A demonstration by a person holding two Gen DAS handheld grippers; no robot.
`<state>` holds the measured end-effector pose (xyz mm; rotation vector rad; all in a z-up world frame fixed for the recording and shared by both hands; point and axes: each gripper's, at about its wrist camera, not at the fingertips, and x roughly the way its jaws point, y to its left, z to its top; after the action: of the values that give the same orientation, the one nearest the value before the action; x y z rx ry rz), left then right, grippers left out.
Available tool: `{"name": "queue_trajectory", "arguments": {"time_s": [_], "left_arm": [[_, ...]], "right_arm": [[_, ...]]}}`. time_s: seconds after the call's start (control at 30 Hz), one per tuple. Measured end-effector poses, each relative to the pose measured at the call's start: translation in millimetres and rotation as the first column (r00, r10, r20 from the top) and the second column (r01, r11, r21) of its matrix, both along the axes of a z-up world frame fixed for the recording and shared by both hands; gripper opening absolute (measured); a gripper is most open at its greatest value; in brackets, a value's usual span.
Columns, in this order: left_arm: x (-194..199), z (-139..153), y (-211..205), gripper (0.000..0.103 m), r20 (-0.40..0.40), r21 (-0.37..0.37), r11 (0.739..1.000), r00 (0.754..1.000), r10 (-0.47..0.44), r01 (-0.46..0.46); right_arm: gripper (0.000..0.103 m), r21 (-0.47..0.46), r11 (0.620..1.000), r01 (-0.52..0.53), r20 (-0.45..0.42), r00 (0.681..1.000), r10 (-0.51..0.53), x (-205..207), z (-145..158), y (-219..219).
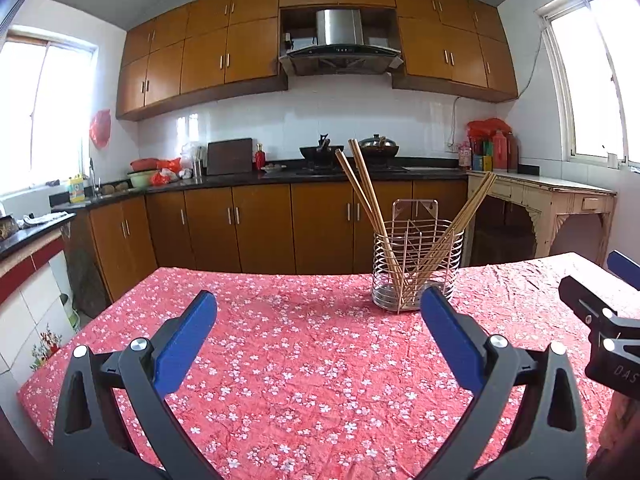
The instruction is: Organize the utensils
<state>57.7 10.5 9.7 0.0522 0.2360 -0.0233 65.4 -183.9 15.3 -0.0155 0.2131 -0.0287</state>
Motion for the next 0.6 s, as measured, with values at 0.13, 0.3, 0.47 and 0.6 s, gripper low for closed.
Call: {"name": "queue_trajectory", "arguments": {"time_s": [0.13, 0.3, 0.47, 0.6], "left_arm": [[-1.1, -2.6, -1.8, 0.101, 0.0, 0.008, 1.0, 1.0, 0.0, 0.0], [-0.2, -4.7, -2.7, 0.101, -0.011, 0.001, 1.0, 1.0, -0.004, 0.004], [2.0, -4.9, -2.9, 0.101, -0.02, -0.008, 1.0, 1.0, 0.0, 0.0], [3.4, -4.3, -3.7, 0.101, -0.022, -0.008, 1.0, 1.0, -0.005, 0.004]], "right_arm": [[0.099, 0.009, 1.0, 0.001, 0.005, 1.0, -0.001, 0.2, 1.1, -2.0], [0.099, 0.011, 1.0, 0.001, 0.005, 1.0, -0.001, -0.5, 0.6, -3.0], [0.099, 0.014, 1.0, 0.003, 0.007, 1.0, -0.003, -1.9, 0.6, -6.1], [0.099, 0.012, 1.0, 0.003, 0.008, 1.0, -0.004, -2.8, 1.1, -6.9]]}}
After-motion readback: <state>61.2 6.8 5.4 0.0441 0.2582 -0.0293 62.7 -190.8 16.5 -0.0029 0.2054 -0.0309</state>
